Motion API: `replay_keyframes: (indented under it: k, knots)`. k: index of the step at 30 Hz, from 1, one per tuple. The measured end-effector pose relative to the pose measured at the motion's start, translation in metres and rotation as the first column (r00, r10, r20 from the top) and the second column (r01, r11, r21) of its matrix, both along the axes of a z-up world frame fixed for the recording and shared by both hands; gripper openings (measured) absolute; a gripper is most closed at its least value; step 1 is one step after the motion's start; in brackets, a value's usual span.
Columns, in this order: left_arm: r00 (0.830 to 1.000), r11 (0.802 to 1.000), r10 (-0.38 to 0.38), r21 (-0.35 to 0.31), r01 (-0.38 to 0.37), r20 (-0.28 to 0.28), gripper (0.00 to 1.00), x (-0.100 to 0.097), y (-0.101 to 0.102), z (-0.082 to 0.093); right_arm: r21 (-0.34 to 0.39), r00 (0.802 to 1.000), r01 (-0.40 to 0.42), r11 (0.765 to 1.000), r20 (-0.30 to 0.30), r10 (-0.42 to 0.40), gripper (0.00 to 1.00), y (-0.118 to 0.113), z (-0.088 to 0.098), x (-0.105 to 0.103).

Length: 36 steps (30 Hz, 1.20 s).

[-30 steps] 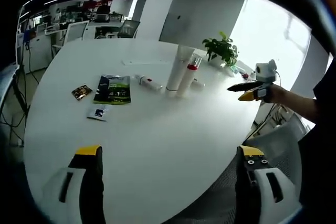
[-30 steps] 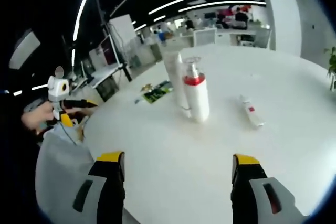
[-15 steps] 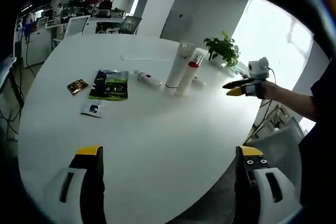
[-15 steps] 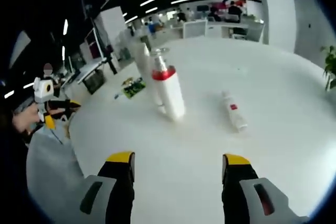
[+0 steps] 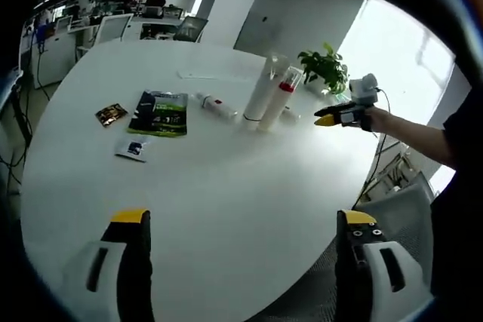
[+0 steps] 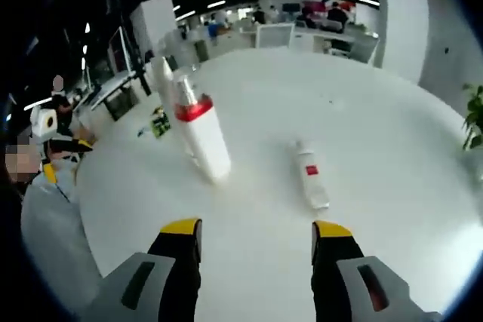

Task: Arrange the skincare products in the storage area until every visible bottle or jar stands upright without overlapping.

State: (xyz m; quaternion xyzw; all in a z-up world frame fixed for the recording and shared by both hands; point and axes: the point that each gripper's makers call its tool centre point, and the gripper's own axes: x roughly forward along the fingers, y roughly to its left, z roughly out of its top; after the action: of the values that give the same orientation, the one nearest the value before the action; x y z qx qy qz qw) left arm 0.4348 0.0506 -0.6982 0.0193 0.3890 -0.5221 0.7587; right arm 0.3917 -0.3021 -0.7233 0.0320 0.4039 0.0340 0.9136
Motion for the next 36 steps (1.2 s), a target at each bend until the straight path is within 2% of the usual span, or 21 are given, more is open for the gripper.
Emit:
replay_keyframes:
  k: [6,8,14,26,36]
  knots:
    - [1.000,1.000,0.004,0.004,-0.004,-0.009,0.95,0.004,-0.001,-0.004,-0.035,1.000,0.006,0.999,0.004,-0.006,0.52,-0.016,-0.005,0.014]
    - [1.000,1.000,0.003,0.005,-0.003,-0.013,0.94,0.004,-0.002,-0.006,-0.076,1.000,0.000,0.997,-0.013,-0.001,0.52,-0.023,-0.009,0.017]
    - [1.000,1.000,0.001,0.014,0.000,-0.026,0.94,0.006,-0.003,-0.012,-0.108,1.000,-0.001,0.994,-0.026,-0.002,0.48,-0.038,-0.018,0.029]
    - [0.999,1.000,-0.006,0.027,0.007,-0.050,0.93,0.009,-0.006,-0.022,-0.099,0.998,0.001,0.995,-0.056,-0.007,0.38,-0.056,-0.038,0.052]
    - [0.999,0.999,-0.003,0.035,0.005,-0.054,0.92,0.012,-0.004,-0.025,-0.105,0.996,-0.011,0.994,-0.091,0.002,0.35,-0.058,-0.050,0.056]
